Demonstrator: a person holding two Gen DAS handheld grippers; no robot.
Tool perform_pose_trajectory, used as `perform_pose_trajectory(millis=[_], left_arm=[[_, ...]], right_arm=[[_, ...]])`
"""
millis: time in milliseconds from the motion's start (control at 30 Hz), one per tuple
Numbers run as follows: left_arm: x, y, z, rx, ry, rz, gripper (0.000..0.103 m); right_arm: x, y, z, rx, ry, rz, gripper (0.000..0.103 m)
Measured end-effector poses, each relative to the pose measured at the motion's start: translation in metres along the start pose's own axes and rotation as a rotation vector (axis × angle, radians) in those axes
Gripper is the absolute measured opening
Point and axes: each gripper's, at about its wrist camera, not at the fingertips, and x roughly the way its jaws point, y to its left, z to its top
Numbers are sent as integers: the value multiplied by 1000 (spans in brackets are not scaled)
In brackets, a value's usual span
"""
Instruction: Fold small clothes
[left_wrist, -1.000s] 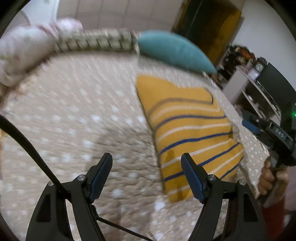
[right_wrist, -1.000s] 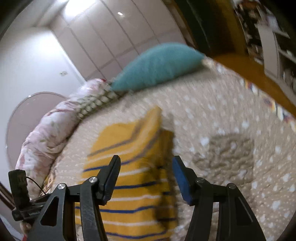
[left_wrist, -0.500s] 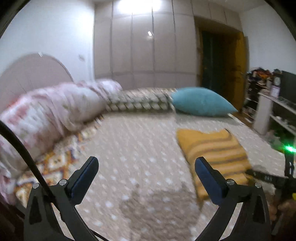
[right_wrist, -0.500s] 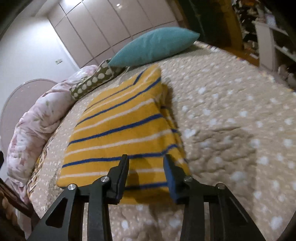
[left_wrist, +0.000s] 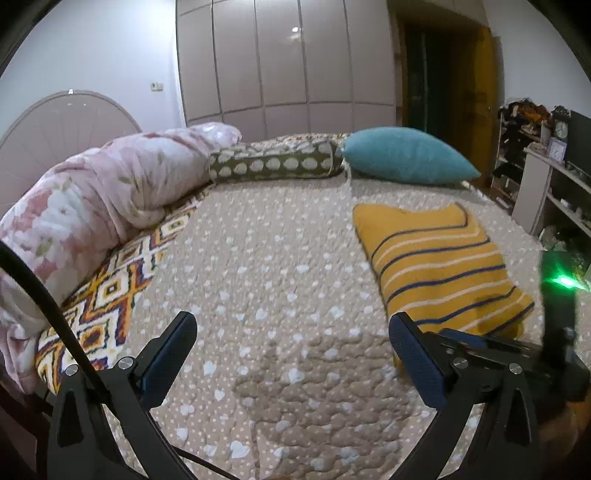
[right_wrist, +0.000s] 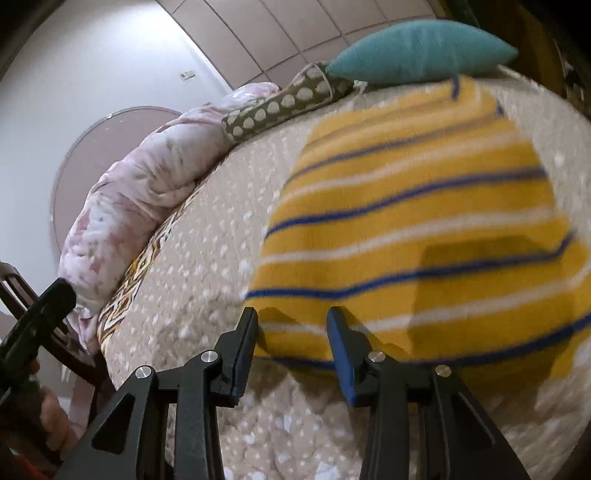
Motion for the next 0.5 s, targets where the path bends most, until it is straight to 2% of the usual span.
perform_pose_trajectory(millis=[167,333,433,500], left_arm=[[19,-1,-8,8,89,14,103],[30,-11,-18,47,153,18,103],[30,-19,-22,76,173,11,103],[30,-25,-24,102,180,10,103]], right_arm=[[-25,-13,-18,52,-20,41,42],[-71,-30,-9,86,-188,-78,43],[-78,-57,-2,176,-197,-152,43],[-81,-74,-10,215,-179,-190,42]])
